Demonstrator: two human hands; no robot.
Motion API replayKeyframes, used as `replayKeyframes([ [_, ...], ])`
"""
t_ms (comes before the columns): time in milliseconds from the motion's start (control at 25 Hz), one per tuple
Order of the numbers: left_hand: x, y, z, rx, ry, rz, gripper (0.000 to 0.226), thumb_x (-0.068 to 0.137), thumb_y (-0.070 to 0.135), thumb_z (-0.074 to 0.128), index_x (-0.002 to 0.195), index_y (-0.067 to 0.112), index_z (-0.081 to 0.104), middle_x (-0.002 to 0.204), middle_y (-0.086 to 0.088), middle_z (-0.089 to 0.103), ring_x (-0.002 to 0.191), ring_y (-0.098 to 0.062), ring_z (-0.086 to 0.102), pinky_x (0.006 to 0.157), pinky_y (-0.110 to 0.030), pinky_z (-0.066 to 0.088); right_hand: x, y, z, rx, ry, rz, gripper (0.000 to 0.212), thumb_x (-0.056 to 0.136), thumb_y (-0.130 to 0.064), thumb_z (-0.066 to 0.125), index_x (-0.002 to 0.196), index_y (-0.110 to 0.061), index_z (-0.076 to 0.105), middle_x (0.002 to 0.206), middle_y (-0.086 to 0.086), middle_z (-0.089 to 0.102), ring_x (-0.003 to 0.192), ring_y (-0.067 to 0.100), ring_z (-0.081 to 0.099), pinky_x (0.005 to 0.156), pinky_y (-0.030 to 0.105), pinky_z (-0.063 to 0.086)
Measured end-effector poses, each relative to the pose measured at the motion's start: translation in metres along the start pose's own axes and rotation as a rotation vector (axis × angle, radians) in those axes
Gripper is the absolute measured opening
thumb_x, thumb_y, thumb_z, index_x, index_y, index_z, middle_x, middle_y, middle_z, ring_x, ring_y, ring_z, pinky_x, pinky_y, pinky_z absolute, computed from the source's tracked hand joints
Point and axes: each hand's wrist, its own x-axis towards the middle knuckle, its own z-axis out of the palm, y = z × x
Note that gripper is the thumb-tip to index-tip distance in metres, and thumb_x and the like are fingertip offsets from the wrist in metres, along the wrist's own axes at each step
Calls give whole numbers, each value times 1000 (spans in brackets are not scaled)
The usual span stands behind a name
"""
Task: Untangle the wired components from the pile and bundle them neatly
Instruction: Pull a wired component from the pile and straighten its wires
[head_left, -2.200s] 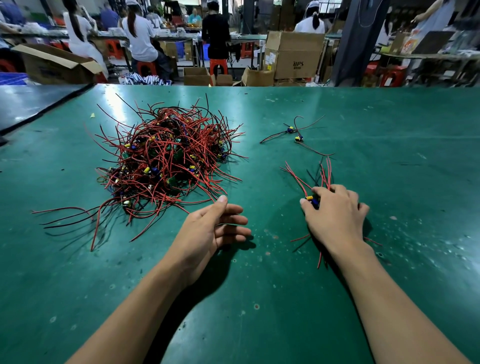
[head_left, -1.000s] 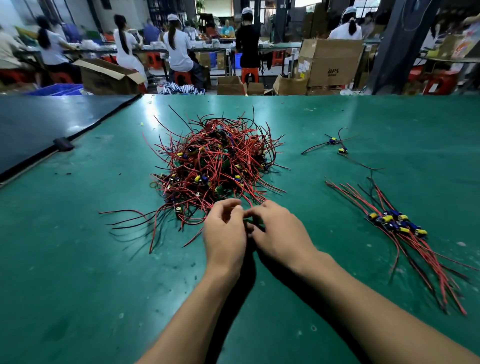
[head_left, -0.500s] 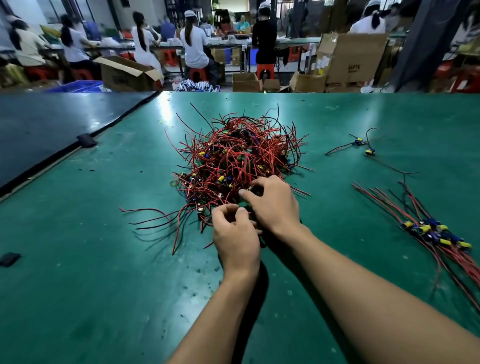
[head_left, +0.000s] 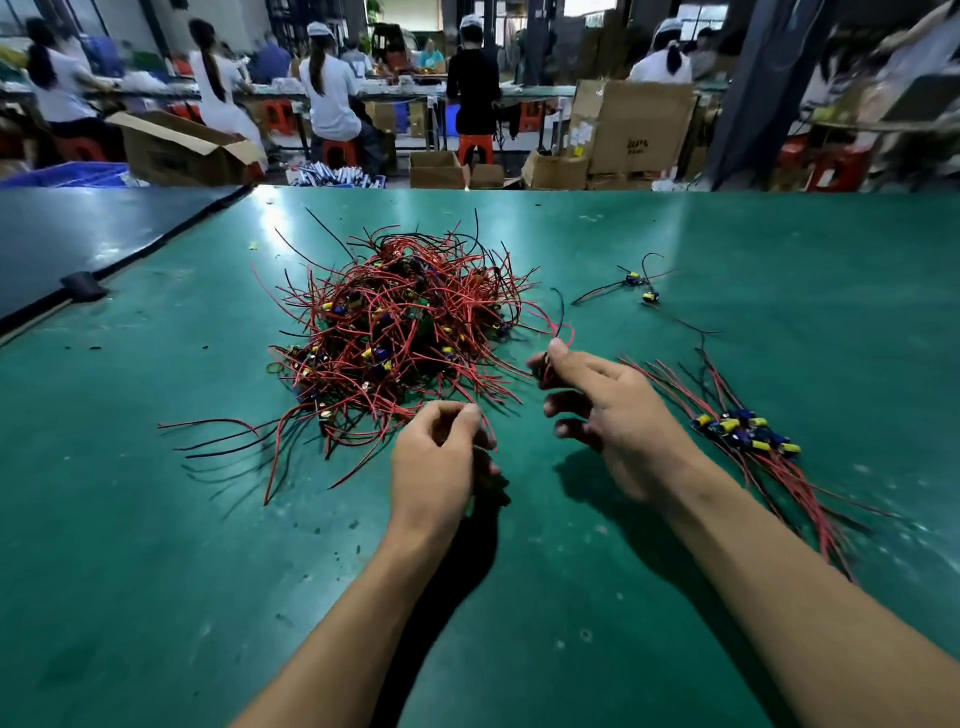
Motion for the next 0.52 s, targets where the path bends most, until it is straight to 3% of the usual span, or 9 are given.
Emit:
replayKeyframes([
  [120, -13, 5, 12, -173, -269, -184, 26, 99, 25, 51, 92, 4, 65, 74, -16, 65, 51, -21, 62, 48, -28, 53, -28, 9, -16, 92, -153, 149, 38, 81, -45, 66, 99, -14, 78, 81, -1, 68, 61, 8, 60, 50, 19, 46],
  [240, -19, 4, 14, -150, -466, -231, 30, 97, 32, 53, 103, 10, 71, 87, -18, 65, 66, -23, 68, 62, -31, 58, -40, 23, -24, 177, -200, 221, 34, 82, -38, 69, 107, -17, 77, 88, 4, 70, 62, 12, 58, 52, 21, 48],
  [320, -20, 2, 14, -136, -480, -232, 29, 95, 30, 57, 109, 6, 67, 90, -16, 64, 66, -22, 68, 63, -29, 59, -37, 30, -28, 249, -200, 222, 33, 79, -31, 72, 108, -15, 77, 101, 12, 68, 84, 26, 55, 81, 41, 57],
  [360, -21, 2, 14, -145, -472, -239, 29, 94, 28, 59, 110, 5, 65, 87, -14, 65, 64, -22, 68, 62, -29, 59, -35, 31, -29, 271, -202, 218, 33, 78, -29, 74, 108, -14, 76, 103, 16, 63, 91, 31, 46, 92, 49, 50],
  [440, -21, 1, 13, -173, -456, -247, 25, 92, 21, 62, 109, 3, 62, 78, -13, 67, 62, -24, 68, 59, -29, 59, -34, 31, -27, 252, -213, 210, 36, 76, -29, 76, 109, -13, 76, 99, 18, 54, 83, 28, 38, 83, 44, 39],
  [520, -21, 1, 12, -199, -442, -250, 23, 90, 15, 65, 107, 0, 60, 75, -16, 68, 61, -25, 68, 58, -29, 58, -33, 31, -30, 202, -199, 220, 38, 77, -33, 74, 111, -15, 76, 87, 15, 55, 69, 20, 42, 67, 31, 38],
])
